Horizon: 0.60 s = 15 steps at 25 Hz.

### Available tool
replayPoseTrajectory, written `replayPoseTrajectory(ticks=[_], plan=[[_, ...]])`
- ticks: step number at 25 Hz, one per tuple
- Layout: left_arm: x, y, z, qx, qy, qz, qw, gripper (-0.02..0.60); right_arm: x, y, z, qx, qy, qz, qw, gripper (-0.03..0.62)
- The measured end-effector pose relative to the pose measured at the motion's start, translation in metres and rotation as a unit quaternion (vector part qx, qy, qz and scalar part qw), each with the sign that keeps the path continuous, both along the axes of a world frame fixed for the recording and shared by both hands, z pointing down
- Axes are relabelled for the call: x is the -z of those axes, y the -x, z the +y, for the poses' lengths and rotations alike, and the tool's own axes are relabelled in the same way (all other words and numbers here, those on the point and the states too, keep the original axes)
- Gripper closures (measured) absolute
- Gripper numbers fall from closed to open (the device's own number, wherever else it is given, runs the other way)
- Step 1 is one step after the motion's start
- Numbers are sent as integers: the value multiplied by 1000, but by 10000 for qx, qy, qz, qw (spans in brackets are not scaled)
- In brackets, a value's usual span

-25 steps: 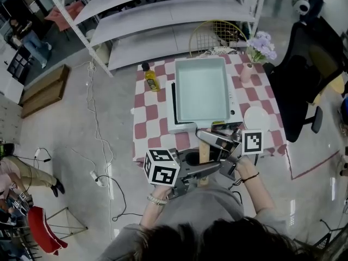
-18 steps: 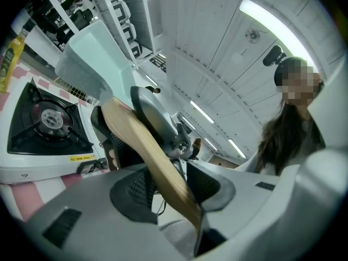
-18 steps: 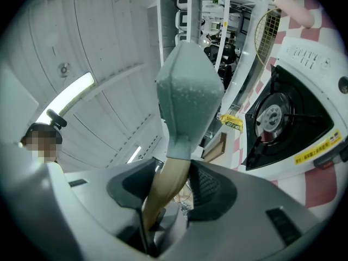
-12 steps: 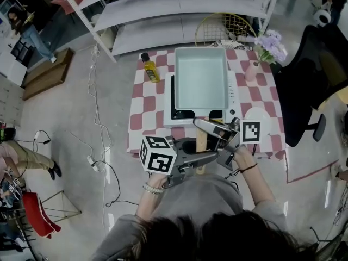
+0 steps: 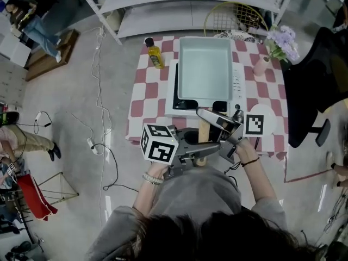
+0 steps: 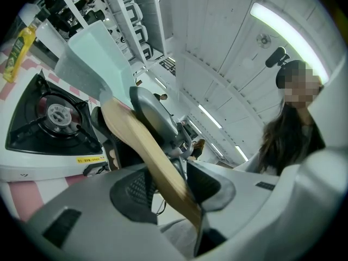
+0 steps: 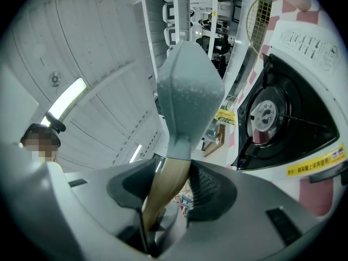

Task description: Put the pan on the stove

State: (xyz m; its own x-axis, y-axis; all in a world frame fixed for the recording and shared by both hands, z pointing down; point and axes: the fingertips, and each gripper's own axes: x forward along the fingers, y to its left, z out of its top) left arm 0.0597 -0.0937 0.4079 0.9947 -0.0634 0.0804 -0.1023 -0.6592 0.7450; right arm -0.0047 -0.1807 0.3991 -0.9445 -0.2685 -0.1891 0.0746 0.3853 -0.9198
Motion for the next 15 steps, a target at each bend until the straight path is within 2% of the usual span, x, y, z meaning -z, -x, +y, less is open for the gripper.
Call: replayPoseTrajectory(ticks=[15], plan=[[-22,8,-17,28,405,7,9992,417,-28,10,-17,35,360,34,9993,393]])
